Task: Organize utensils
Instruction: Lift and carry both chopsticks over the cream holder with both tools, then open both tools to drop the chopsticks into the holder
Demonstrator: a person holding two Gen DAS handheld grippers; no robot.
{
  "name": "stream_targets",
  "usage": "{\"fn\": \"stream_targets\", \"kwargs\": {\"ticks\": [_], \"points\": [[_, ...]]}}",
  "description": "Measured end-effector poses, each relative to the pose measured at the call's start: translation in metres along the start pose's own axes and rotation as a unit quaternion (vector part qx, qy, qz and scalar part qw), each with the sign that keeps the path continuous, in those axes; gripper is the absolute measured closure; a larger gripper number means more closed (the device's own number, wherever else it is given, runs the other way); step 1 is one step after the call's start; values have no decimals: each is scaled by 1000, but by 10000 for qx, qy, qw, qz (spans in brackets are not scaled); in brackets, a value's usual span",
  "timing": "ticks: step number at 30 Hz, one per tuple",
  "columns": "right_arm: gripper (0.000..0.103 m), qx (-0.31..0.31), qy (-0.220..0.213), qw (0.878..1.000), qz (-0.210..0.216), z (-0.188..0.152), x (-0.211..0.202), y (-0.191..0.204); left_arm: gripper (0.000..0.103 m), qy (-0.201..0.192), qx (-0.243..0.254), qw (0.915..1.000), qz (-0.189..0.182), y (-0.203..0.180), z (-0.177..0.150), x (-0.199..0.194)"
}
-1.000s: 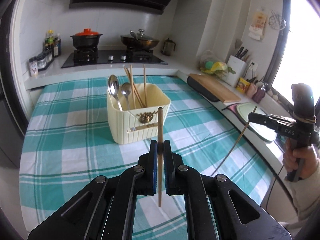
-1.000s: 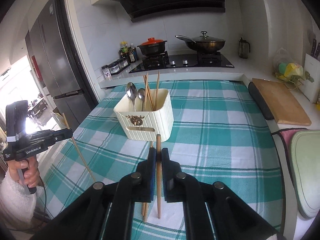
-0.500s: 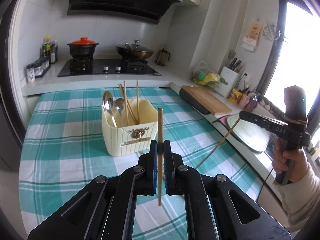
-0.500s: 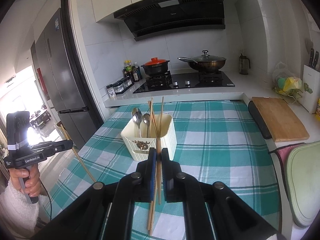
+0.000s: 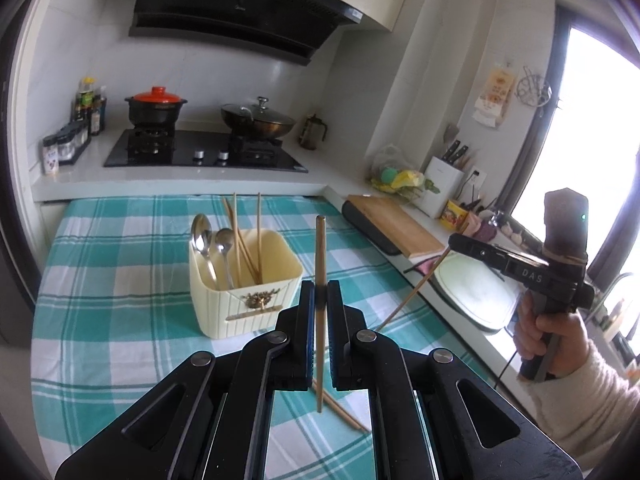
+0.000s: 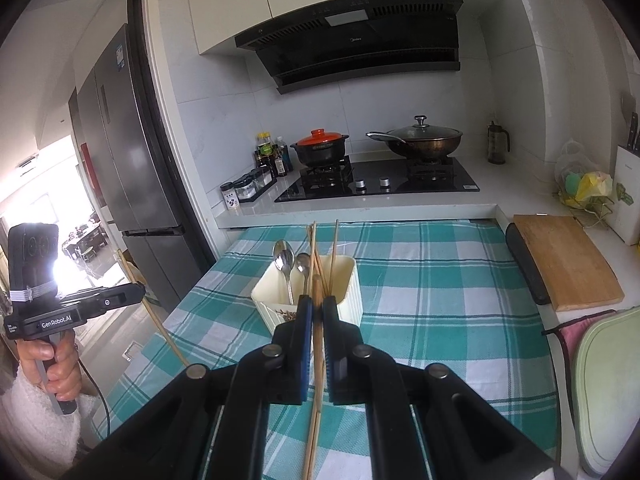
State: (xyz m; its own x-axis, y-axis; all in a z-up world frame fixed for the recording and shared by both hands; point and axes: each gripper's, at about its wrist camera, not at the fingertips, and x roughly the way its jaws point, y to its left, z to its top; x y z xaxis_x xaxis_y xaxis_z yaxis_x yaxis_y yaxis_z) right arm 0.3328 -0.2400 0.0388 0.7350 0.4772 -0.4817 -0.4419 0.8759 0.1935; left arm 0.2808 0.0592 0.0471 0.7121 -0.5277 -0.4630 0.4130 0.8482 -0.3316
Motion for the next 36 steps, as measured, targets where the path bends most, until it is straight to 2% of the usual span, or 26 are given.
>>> {"fn": "stream_targets", "kwargs": {"ticks": [6, 11, 14, 17, 19, 24, 27, 31, 34, 35, 36], "points": [[97, -73, -190, 9998, 50, 35, 13, 6, 99, -387, -3, 9992, 37, 2, 38, -2], [97, -264, -565, 9981, 20, 70, 27, 21, 99, -828, 127, 9956, 411, 7, 78, 8], [97, -403, -819, 9957, -136, 85, 39, 29, 99, -1071, 218, 9917, 672, 13, 96, 19], [97, -466, -976, 9939, -201, 94, 57, 31, 99, -1153, 291, 9888, 907, 22, 106, 38], [97, -437, -911, 9948, -160, 96, 74, 29, 99, -1019, 211, 9904, 914, 32, 107, 54], [97, -568, -392, 9975, -130, 92, 132, 26, 99, -553, 195, 9924, 1086, 54, 103, 103], [97, -538, 322, 9980, -15, 85, 180, 20, 99, -79, 73, 9943, 1058, 70, 97, 137], [97, -353, 1208, 9920, 35, 72, 237, 11, 99, 591, -69, 9926, 1060, 89, 85, 184], [95, -271, 1354, 9904, -88, 66, 257, 7, 98, 844, -184, 9885, 1245, 100, 74, 206], [91, -225, 1295, 9913, -122, 66, 258, 6, 95, 881, -230, 9875, 1283, 101, 71, 207], [85, -165, 1210, 9925, -110, 66, 257, 4, 85, 890, -269, 9879, 1242, 101, 67, 206]]}}
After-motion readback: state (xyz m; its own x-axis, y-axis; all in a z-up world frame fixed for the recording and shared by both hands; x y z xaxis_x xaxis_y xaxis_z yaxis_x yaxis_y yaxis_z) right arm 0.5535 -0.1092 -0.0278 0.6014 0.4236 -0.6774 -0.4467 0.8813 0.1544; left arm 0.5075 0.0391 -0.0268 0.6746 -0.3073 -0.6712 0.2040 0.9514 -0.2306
